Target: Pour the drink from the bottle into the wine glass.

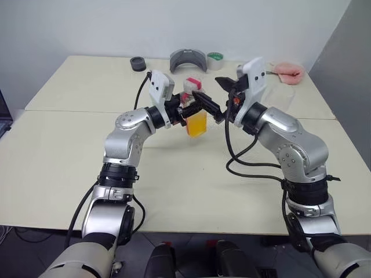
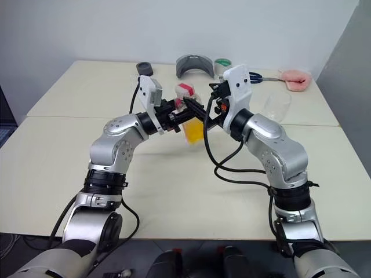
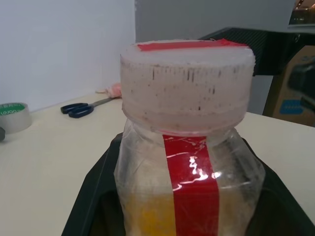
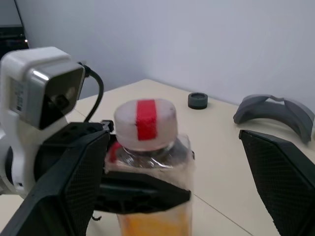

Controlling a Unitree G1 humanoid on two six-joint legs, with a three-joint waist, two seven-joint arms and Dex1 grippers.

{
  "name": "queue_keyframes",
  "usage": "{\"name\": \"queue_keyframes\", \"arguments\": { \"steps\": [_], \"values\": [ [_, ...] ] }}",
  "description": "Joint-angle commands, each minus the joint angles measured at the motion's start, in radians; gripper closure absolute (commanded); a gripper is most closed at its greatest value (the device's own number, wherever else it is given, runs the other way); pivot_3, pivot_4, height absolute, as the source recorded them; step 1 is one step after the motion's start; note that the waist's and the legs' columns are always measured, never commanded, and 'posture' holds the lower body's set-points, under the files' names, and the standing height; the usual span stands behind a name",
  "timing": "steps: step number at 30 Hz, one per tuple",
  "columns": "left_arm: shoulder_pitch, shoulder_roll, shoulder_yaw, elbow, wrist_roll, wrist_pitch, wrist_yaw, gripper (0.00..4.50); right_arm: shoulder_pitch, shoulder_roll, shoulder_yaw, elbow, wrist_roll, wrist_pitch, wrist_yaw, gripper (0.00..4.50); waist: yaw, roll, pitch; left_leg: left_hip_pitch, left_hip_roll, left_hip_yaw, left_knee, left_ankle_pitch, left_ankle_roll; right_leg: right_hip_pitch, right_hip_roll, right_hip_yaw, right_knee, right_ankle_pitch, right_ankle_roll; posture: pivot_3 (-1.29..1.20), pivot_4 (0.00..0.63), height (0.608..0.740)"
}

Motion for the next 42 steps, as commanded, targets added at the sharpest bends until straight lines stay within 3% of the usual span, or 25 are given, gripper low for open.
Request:
{"name": "queue_keyframes", "arguments": {
  "steps": [1, 11, 24, 35, 38, 42],
  "values": [
    [-0.008, -0.013, -0.011, -0.061, -0.019, -0.005, -0.009, 2.53, -0.013, 0.004, -0.008, -0.061, 0.004, 0.006, 0.005, 0.00, 0.000, 0.000, 0.000, 0.000, 0.000, 0.000, 0.000, 0.000, 0.000, 0.000, 0.000, 0.000, 0.000, 0.000, 0.000, 0.00, 0.150, 0.740],
    [0.033, -0.010, -0.053, -0.161, -0.068, 0.065, -0.094, 2.53, -0.010, 0.016, -0.005, -0.086, 0.037, 0.042, 0.050, 0.00, -0.002, 0.000, 0.000, 0.000, 0.000, 0.000, 0.000, 0.000, 0.000, 0.000, 0.000, 0.000, 0.000, 0.000, 0.000, 0.00, 0.150, 0.740],
    [-0.010, 0.048, -0.053, -0.139, -0.098, 0.088, -0.206, 2.53, -0.009, -0.027, -0.082, -0.156, 0.147, 0.178, 0.065, 0.00, -0.003, 0.000, 0.000, 0.000, 0.000, 0.000, 0.000, 0.000, 0.000, 0.000, 0.000, 0.000, 0.000, 0.000, 0.000, 0.00, 0.150, 0.740],
    [-0.033, 0.043, -0.045, -0.102, -0.088, 0.072, -0.200, 2.53, -0.015, -0.025, -0.088, -0.186, 0.180, 0.222, 0.016, 0.00, -0.003, 0.000, 0.000, 0.000, 0.000, 0.000, 0.000, 0.000, 0.000, 0.000, 0.000, 0.000, 0.000, 0.000, 0.000, 0.00, 0.150, 0.740],
    [-0.036, 0.042, -0.046, -0.097, -0.088, 0.069, -0.199, 2.53, -0.009, -0.031, -0.089, -0.178, 0.172, 0.214, 0.020, 0.59, -0.003, 0.000, 0.000, 0.000, 0.000, 0.000, 0.000, 0.000, 0.000, 0.000, 0.000, 0.000, 0.000, 0.000, 0.000, 0.00, 0.150, 0.740],
    [-0.033, 0.044, -0.044, -0.100, -0.089, 0.069, -0.198, 2.53, -0.016, -0.027, -0.094, -0.173, 0.173, 0.211, 0.016, 2.00, -0.003, 0.000, 0.000, 0.000, 0.000, 0.000, 0.000, 0.000, 0.000, 0.000, 0.000, 0.000, -0.001, 0.000, 0.000, 0.00, 0.150, 0.740]
  ]
}}
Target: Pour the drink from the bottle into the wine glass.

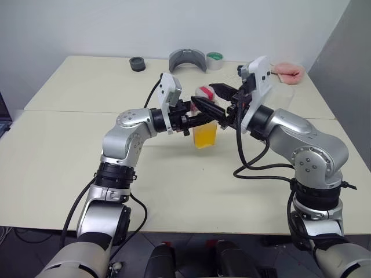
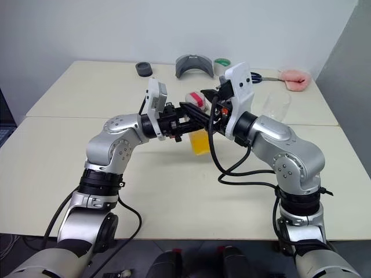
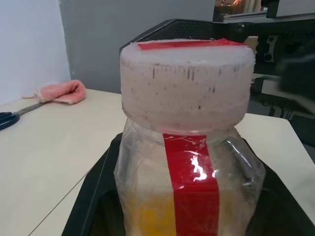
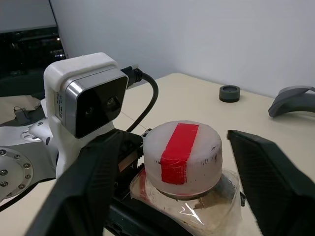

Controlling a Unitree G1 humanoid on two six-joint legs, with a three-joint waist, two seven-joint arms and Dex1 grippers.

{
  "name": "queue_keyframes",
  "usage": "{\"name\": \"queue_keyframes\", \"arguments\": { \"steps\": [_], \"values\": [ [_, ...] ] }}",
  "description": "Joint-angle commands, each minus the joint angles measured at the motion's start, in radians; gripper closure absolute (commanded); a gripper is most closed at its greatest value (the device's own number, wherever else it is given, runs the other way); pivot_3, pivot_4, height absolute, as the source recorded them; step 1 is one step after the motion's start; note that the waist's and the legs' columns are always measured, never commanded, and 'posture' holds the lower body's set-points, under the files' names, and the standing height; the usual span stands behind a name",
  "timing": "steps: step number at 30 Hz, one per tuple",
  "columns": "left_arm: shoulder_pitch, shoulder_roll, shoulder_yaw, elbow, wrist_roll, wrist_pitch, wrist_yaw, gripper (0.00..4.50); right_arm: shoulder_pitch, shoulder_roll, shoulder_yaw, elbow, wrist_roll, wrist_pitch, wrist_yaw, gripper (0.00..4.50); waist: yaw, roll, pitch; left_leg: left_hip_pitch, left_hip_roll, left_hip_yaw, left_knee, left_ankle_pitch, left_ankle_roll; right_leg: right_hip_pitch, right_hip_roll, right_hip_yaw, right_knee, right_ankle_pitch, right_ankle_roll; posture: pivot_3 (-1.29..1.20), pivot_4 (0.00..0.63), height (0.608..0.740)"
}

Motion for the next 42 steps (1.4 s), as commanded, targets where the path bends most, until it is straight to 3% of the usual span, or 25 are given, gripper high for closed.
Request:
{"name": "queue_keyframes", "arguments": {
  "steps": [1, 2, 9, 11, 17, 20, 27, 33, 34, 36, 41, 42],
  "values": [
    [-0.029, 0.001, 0.015, -0.023, -0.013, -0.018, 0.001, 2.53, -0.019, -0.004, -0.018, -0.030, 0.008, -0.020, 0.000, 2.34, 0.000, 0.000, 0.000, 0.000, 0.000, 0.000, 0.000, 0.000, 0.000, 0.000, 0.000, 0.000, 0.000, 0.000, 0.000, 0.00, 0.150, 0.740],
    [-0.029, 0.001, 0.016, -0.024, -0.013, -0.018, 0.002, 2.53, -0.020, -0.005, -0.017, -0.031, 0.009, -0.020, 0.002, 2.64, 0.000, 0.000, 0.000, 0.000, 0.000, 0.000, 0.000, 0.000, 0.000, 0.000, 0.000, 0.000, 0.000, 0.000, 0.000, 0.00, 0.150, 0.740],
    [-0.016, 0.008, 0.019, -0.058, -0.029, 0.006, 0.003, 2.53, -0.023, -0.016, -0.017, -0.024, 0.031, -0.021, 0.042, 2.64, 0.000, 0.000, 0.000, 0.000, 0.000, 0.000, 0.000, 0.000, 0.000, 0.000, 0.000, 0.000, 0.000, 0.000, 0.000, 0.00, 0.150, 0.740],
    [-0.012, 0.018, 0.018, -0.084, -0.042, 0.029, -0.008, 2.53, -0.041, -0.032, -0.021, 0.001, 0.069, -0.034, 0.122, 2.64, 0.000, 0.000, 0.000, 0.000, 0.000, 0.000, 0.000, 0.000, 0.000, 0.000, 0.000, 0.000, 0.000, 0.000, 0.000, 0.00, 0.150, 0.740],
    [-0.008, 0.068, 0.020, -0.197, -0.113, 0.139, -0.044, 2.53, -0.169, -0.141, 0.021, 0.201, 0.159, -0.105, 0.595, 2.64, -0.003, 0.002, 0.001, 0.000, 0.000, 0.000, 0.000, 0.000, 0.000, 0.000, 0.000, 0.000, -0.001, 0.000, 0.000, 0.00, 0.150, 0.740],
    [-0.005, 0.095, 0.029, -0.271, -0.167, 0.211, -0.039, 2.53, -0.274, -0.142, 0.039, 0.354, 0.176, -0.115, 0.790, 2.64, -0.008, 0.004, 0.003, 0.000, 0.000, 0.000, 0.000, 0.000, 0.000, 0.000, 0.000, 0.000, -0.001, 0.000, 0.000, 0.00, 0.150, 0.740],
    [0.022, 0.117, 0.050, -0.378, -0.227, 0.299, 0.015, 2.53, -0.361, -0.064, 0.106, 0.536, 0.100, -0.208, 1.036, 2.64, -0.007, 0.005, 0.004, 0.000, 0.001, -0.001, 0.000, 0.000, 0.000, 0.000, 0.001, -0.001, -0.001, 0.000, 0.000, 0.00, 0.150, 0.740],
    [0.031, 0.133, 0.057, -0.391, -0.236, 0.319, 0.022, 2.53, -0.344, -0.079, 0.113, 0.532, 0.095, -0.178, 1.083, 2.64, -0.005, 0.006, 0.004, 0.000, 0.000, -0.001, 0.000, 0.000, 0.000, 0.000, 0.000, -0.001, -0.001, 0.000, 0.000, 0.00, 0.150, 0.740],
    [0.030, 0.134, 0.056, -0.387, -0.234, 0.317, 0.021, 2.53, -0.339, -0.084, 0.110, 0.530, 0.092, -0.171, 1.079, 2.08, -0.005, 0.006, 0.004, 0.000, 0.000, -0.001, 0.000, 0.000, 0.000, 0.000, 0.000, -0.001, -0.001, 0.000, 0.000, 0.00, 0.150, 0.740],
    [0.033, 0.136, 0.054, -0.379, -0.227, 0.310, 0.017, 2.53, -0.322, -0.116, 0.095, 0.505, 0.099, -0.143, 1.071, 1.67, -0.005, 0.006, 0.004, 0.000, 0.000, -0.001, 0.000, 0.000, 0.000, 0.000, 0.000, -0.001, -0.001, 0.000, 0.000, 0.00, 0.150, 0.740],
    [0.055, 0.160, 0.039, -0.336, -0.197, 0.255, -0.008, 2.53, -0.240, -0.278, 0.003, 0.343, 0.172, 0.019, 0.996, 0.01, 0.002, 0.006, 0.005, 0.000, 0.000, -0.001, 0.000, 0.000, 0.000, 0.000, 0.000, -0.001, -0.001, 0.000, 0.000, 0.00, 0.150, 0.740],
    [0.058, 0.166, 0.040, -0.320, -0.196, 0.245, -0.012, 2.53, -0.199, -0.330, -0.053, 0.271, 0.216, 0.088, 0.942, 0.01, 0.008, 0.006, 0.005, 0.000, 0.000, -0.001, 0.000, 0.000, 0.000, 0.000, -0.001, -0.001, -0.001, 0.000, 0.000, 0.00, 0.150, 0.740]
  ]
}}
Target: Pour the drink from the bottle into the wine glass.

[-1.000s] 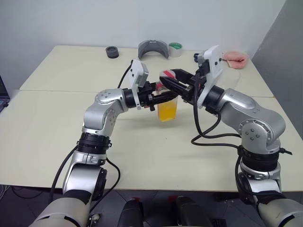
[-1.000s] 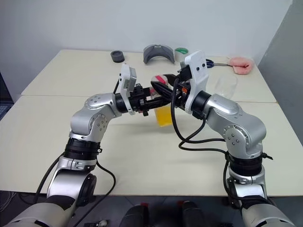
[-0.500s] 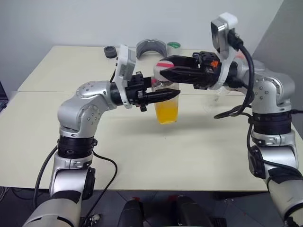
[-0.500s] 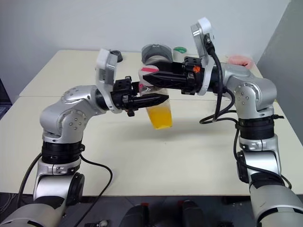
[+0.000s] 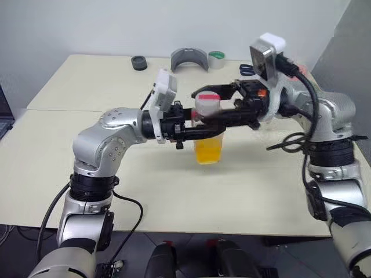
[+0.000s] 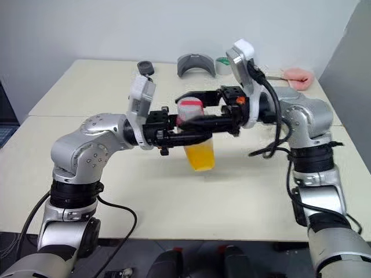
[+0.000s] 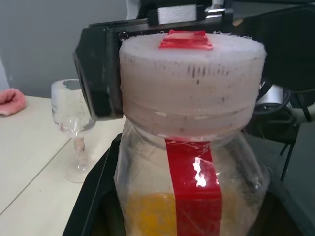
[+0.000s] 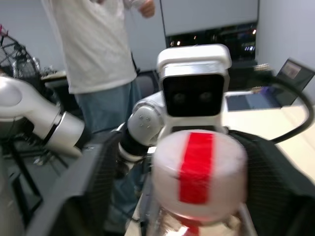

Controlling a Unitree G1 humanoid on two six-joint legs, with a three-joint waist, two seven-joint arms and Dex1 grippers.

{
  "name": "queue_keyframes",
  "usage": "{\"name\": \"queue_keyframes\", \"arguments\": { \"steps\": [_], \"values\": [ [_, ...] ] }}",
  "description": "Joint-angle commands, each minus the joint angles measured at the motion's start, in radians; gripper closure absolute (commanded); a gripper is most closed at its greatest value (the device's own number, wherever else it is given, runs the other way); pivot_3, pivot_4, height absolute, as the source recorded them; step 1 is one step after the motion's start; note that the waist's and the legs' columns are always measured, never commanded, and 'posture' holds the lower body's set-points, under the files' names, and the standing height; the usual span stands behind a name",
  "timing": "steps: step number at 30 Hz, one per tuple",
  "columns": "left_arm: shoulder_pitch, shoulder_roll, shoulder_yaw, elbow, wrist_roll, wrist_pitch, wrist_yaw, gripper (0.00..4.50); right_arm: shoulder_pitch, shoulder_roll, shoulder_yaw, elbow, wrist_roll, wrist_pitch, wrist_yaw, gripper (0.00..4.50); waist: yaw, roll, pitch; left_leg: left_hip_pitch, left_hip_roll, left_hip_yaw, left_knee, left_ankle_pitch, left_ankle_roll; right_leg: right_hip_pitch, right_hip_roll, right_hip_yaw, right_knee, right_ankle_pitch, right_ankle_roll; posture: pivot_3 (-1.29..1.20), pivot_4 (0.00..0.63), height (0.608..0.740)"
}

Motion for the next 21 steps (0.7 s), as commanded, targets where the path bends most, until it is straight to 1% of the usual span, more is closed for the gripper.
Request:
{"name": "queue_keyframes", "arguments": {
  "steps": [1, 3, 5, 7, 9, 11, 14, 16, 21],
  "values": [
    [-0.003, 0.033, 0.058, 0.064, 0.026, -0.056, 0.012, 2.53, 0.098, -0.140, -0.154, -0.239, 0.149, 0.181, -0.108, 0.01, 0.009, 0.000, 0.000, -0.001, 0.000, -0.001, 0.000, 0.000, 0.000, 0.000, 0.000, 0.000, 0.000, 0.000, 0.000, 0.00, 0.150, 0.740],
    [-0.002, 0.033, 0.055, 0.080, 0.024, -0.072, 0.013, 2.53, 0.166, -0.167, -0.238, -0.361, 0.176, 0.229, -0.253, 0.01, 0.014, 0.000, 0.000, -0.001, 0.000, 0.000, 0.000, 0.000, 0.000, 0.000, 0.000, 0.000, -0.001, 0.000, 0.000, 0.00, 0.150, 0.740],
    [-0.005, 0.024, 0.050, 0.104, 0.030, -0.093, 0.014, 2.53, 0.252, -0.173, -0.246, -0.531, 0.103, 0.216, -0.423, 0.01, 0.009, 0.000, 0.000, -0.001, 0.001, -0.001, 0.000, 0.000, 0.000, 0.000, 0.001, 0.000, -0.001, 0.000, 0.000, 0.00, 0.150, 0.740],
    [-0.012, 0.016, 0.045, 0.128, 0.043, -0.113, 0.007, 2.53, 0.286, -0.092, -0.266, -0.653, 0.049, 0.291, -0.686, 0.01, 0.000, 0.000, 0.000, -0.001, 0.001, -0.001, 0.000, 0.000, 0.000, 0.000, 0.002, 0.001, -0.001, 0.000, 0.000, 0.00, 0.150, 0.740],
    [-0.023, 0.010, 0.043, 0.144, 0.049, -0.121, 0.003, 2.53, 0.287, -0.003, -0.285, -0.722, 0.038, 0.340, -0.859, 0.01, -0.006, 0.000, 0.000, 0.000, 0.001, -0.001, 0.000, 0.000, 0.000, 0.000, 0.002, 0.001, 0.001, 0.000, 0.000, 0.00, 0.150, 0.740],
    [-0.041, 0.004, 0.041, 0.168, 0.057, -0.132, -0.002, 2.53, 0.289, 0.090, -0.264, -0.791, -0.009, 0.373, -1.014, 0.01, -0.006, 0.001, 0.000, 0.000, 0.001, -0.001, 0.000, 0.001, -0.001, -0.001, 0.002, 0.001, 0.002, 0.000, 0.000, 0.00, 0.150, 0.740],
    [-0.067, -0.003, 0.036, 0.202, 0.064, -0.145, -0.010, 2.53, 0.278, 0.183, -0.233, -0.821, -0.057, 0.396, -1.152, 0.01, -0.006, 0.001, 0.000, 0.000, 0.001, -0.002, 0.000, 0.001, -0.001, -0.001, 0.002, 0.000, 0.002, 0.000, 0.000, 0.00, 0.150, 0.740],
    [-0.092, -0.010, 0.031, 0.233, 0.072, -0.158, -0.017, 2.53, 0.269, 0.226, -0.207, -0.814, -0.090, 0.384, -1.209, 0.01, -0.006, 0.001, 0.000, -0.001, 0.000, -0.002, 0.000, 0.001, -0.001, -0.001, 0.002, 0.000, 0.002, 0.000, 0.000, 0.00, 0.150, 0.740],
    [-0.135, -0.025, 0.020, 0.288, 0.092, -0.183, -0.044, 2.53, 0.234, 0.294, -0.177, -0.791, -0.091, 0.355, -1.240, 0.01, -0.006, 0.001, 0.000, -0.001, 0.000, -0.001, -0.001, 0.001, -0.001, -0.001, 0.002, 0.001, 0.001, 0.000, 0.000, 0.00, 0.150, 0.740]
  ]
}}
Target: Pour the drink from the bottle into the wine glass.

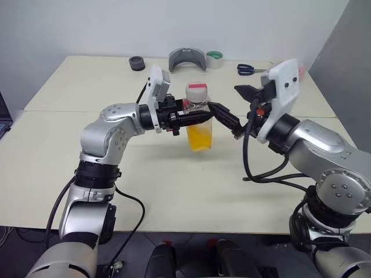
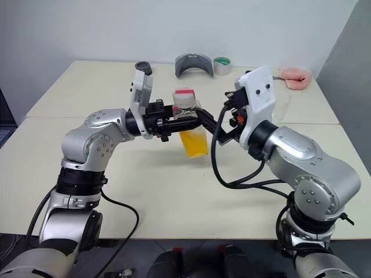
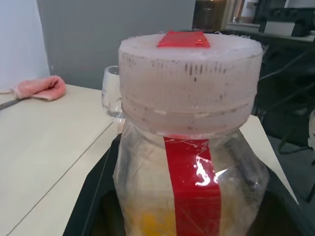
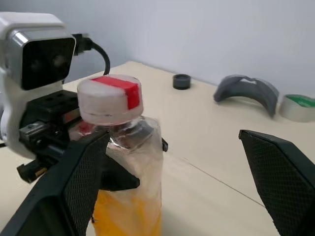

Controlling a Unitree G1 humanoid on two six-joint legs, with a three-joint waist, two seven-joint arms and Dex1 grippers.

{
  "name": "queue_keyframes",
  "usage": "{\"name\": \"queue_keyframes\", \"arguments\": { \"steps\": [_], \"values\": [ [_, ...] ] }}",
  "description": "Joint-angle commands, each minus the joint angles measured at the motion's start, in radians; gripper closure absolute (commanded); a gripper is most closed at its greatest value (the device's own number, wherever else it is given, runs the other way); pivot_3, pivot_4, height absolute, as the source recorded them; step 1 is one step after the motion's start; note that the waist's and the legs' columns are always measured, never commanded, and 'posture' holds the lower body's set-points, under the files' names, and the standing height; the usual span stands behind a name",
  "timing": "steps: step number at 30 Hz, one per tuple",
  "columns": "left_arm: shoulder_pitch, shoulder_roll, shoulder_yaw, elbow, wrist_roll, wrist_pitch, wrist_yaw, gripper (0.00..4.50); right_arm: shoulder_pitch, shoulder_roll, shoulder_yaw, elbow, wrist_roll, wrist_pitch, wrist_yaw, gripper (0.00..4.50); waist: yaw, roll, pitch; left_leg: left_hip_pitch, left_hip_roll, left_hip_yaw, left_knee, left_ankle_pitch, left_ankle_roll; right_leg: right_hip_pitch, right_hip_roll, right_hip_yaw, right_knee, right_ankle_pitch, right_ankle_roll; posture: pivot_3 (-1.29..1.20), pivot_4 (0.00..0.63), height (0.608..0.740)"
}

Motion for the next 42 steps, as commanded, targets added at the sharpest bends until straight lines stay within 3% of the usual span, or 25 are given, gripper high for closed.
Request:
{"name": "queue_keyframes", "arguments": {
  "steps": [1, 32, 35, 41, 42],
  "values": [
    [-0.049, -0.009, 0.003, 0.007, 0.006, -0.037, -0.025, 2.53, -0.030, 0.030, -0.001, -0.011, 0.015, -0.037, -0.007, 0.01, -0.001, 0.000, 0.000, 0.000, 0.000, 0.000, 0.000, 0.000, 0.000, 0.000, 0.000, 0.000, 0.000, 0.000, 0.000, 0.00, 0.150, 0.740],
    [-0.055, -0.031, 0.007, 0.010, 0.034, -0.052, -0.037, 2.53, -0.074, 0.035, 0.105, 0.119, 0.019, -0.202, 0.070, 0.01, -0.002, 0.000, 0.000, -0.001, 0.000, 0.000, 0.000, 0.000, 0.000, 0.000, 0.000, 0.000, -0.001, 0.000, 0.000, 0.00, 0.150, 0.740],
    [-0.058, -0.031, 0.002, 0.014, 0.039, -0.062, -0.043, 2.53, -0.073, 0.031, 0.110, 0.119, 0.017, -0.206, 0.074, 0.61, -0.002, 0.000, 0.000, -0.001, 0.000, 0.000, 0.000, 0.000, 0.000, 0.000, 0.000, 0.000, -0.001, 0.000, 0.000, 0.00, 0.150, 0.740],
    [-0.070, -0.036, 0.003, 0.030, 0.045, -0.068, -0.048, 2.53, -0.064, 0.011, 0.129, 0.119, 0.010, -0.213, 0.085, 2.63, -0.002, 0.000, 0.000, -0.001, 0.000, 0.000, 0.000, 0.000, 0.000, 0.000, 0.000, 0.000, -0.001, 0.000, 0.000, 0.00, 0.150, 0.740],
    [-0.071, -0.037, 0.005, 0.032, 0.048, -0.069, -0.050, 2.53, -0.063, 0.009, 0.130, 0.118, 0.010, -0.214, 0.085, 2.71, -0.002, 0.000, 0.000, -0.001, 0.000, 0.000, 0.000, 0.000, 0.000, 0.000, 0.000, 0.000, -0.001, 0.000, 0.000, 0.00, 0.150, 0.740]
  ]
}}
